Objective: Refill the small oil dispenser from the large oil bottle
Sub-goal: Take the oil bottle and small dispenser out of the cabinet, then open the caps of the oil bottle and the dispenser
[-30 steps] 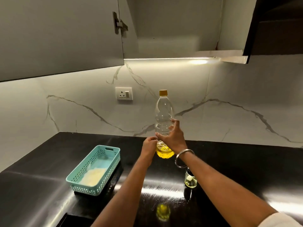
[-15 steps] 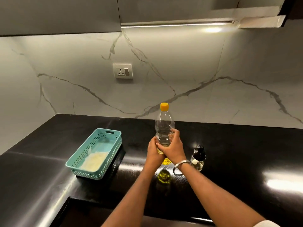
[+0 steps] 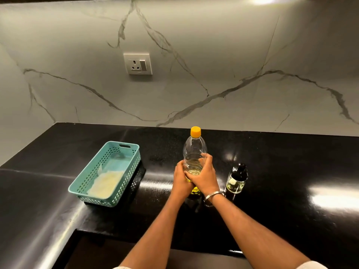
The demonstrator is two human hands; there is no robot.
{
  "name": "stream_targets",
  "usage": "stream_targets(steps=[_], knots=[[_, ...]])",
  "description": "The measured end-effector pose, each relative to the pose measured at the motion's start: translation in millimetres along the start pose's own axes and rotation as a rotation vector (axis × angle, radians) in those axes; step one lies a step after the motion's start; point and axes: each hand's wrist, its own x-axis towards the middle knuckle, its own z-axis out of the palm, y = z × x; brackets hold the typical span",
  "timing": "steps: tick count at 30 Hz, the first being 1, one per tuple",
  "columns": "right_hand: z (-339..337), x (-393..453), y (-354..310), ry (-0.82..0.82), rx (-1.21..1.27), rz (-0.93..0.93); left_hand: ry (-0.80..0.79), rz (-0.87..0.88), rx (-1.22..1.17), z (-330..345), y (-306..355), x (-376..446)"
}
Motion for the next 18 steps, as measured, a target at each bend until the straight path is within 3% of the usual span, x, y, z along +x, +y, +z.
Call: stream_targets(steps=[12, 18], knots=[[3, -3, 5, -0.001, 0.029, -0.003, 0.001, 0.015, -0.006, 4, -12, 1], [-10, -4, 4, -0.087, 0.051, -0.042, -0.034, -0.009, 0.009, -2, -8, 2]])
